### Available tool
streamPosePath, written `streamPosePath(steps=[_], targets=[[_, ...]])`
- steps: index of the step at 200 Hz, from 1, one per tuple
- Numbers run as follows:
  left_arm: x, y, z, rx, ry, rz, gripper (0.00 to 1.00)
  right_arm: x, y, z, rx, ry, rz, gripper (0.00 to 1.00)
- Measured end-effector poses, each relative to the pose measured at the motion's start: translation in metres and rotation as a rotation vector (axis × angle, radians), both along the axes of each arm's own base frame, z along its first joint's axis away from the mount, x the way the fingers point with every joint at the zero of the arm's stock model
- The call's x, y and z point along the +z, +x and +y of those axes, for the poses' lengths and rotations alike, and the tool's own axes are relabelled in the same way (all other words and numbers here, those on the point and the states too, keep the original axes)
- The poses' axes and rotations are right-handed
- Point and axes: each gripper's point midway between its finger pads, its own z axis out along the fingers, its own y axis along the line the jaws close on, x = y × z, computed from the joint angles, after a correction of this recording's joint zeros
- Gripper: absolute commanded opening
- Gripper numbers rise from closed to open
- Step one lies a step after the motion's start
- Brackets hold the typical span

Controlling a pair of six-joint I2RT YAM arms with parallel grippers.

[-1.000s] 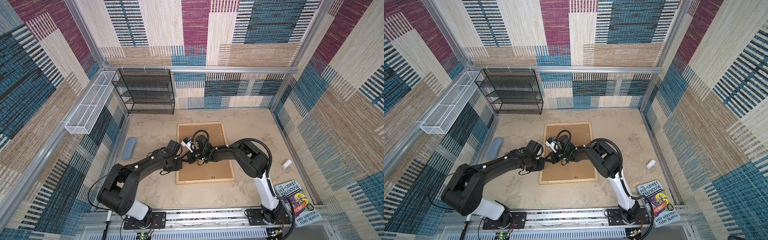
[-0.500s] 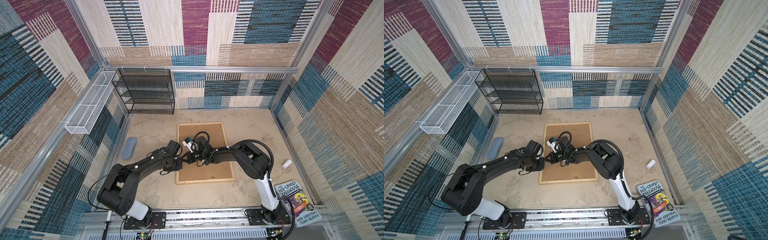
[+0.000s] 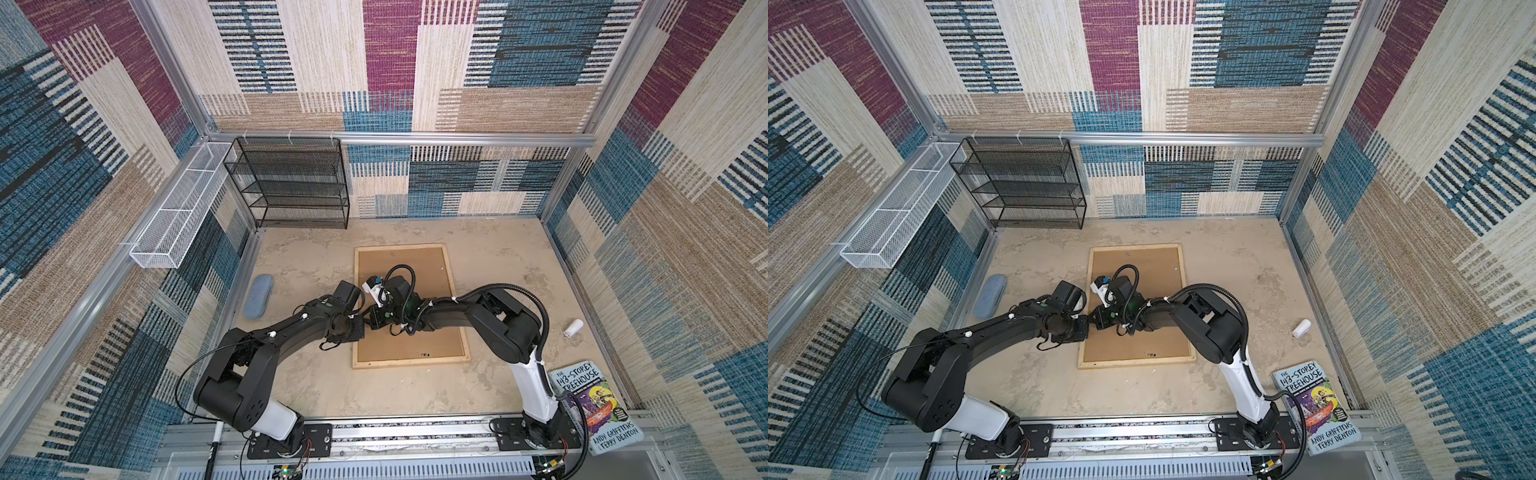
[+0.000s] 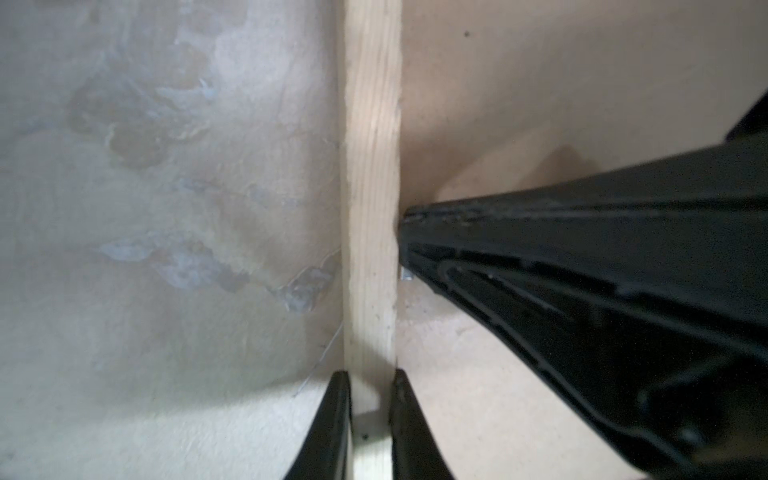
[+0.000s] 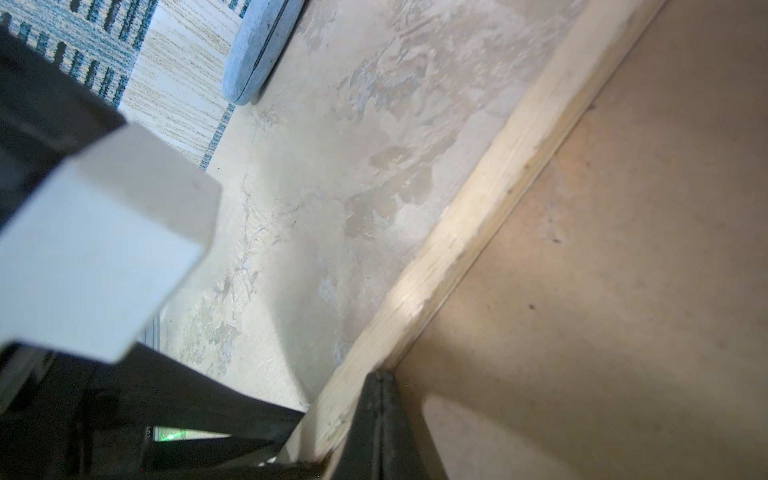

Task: Put the photo into the frame

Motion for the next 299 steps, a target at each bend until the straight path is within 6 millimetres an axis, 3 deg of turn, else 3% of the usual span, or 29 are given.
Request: streamPosePath(steps=[84,175,299], targets=[[0.000,0.000,0.000,0.000,0.000,-0.002,0.18,-0.001,-0.002,0.002,0.116,-0.007,-0.119,0.00],[0.001,0.003,0.003,0.007,0.012,-0.014,0.18,-0.004,0.008,0.001,0.078,0.006,-0.055,0.00],[0.002,0.003,0.003,0.001,0.018,-0.012,0.18,-0.002,0.003,-0.002,0.154,-0.011,-0.186,0.00]])
